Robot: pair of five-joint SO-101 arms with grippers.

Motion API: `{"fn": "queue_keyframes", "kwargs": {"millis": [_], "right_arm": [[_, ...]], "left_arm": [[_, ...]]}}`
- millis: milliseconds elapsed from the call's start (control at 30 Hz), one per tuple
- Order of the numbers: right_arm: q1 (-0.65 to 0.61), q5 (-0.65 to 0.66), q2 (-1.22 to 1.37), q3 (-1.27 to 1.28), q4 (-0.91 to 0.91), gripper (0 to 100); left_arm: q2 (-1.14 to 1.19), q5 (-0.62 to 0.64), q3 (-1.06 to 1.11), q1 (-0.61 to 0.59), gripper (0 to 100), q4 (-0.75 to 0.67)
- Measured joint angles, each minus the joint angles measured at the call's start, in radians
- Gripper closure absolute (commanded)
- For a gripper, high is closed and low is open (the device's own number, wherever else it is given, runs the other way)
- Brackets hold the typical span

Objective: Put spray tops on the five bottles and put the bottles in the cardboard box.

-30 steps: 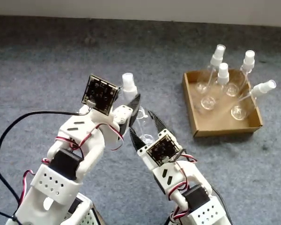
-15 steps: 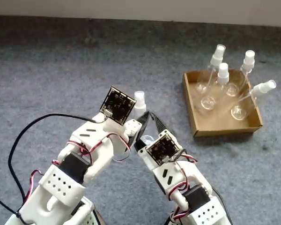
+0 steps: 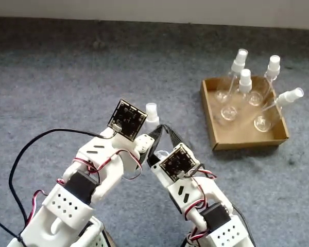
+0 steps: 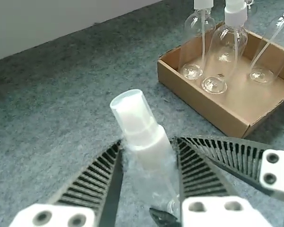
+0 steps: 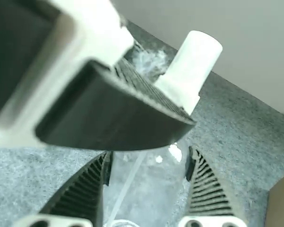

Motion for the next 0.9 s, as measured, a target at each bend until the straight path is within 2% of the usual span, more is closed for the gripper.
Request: {"fn": "queue_keyframes", "kwargs": {"millis": [200, 567, 633, 800, 900], "right_arm": [[0.0, 0.0, -0.002, 0.0, 0.0, 91.5], [-0.002, 0.002, -0.002, 0.0, 0.0, 91.5], [-0.002, 0.002, -0.002, 0.0, 0.0, 91.5], [0.005, -0.002, -0.002, 0.0, 0.0, 91.5], [0.002, -0.002, -0.002, 0.0, 0.0, 91.5]], "left_arm": [[-0.101, -0.002, 0.011, 0.002, 98, 0.012], [-0.183, -0.006, 0.012, 0.002, 98, 0.155], [-0.183, -0.006, 0.011, 0.002, 95, 0.158], [-0.183, -0.005, 0.011, 0.002, 77, 0.166], [-0.183, -0.005, 0.012, 0.002, 71, 0.19]]}}
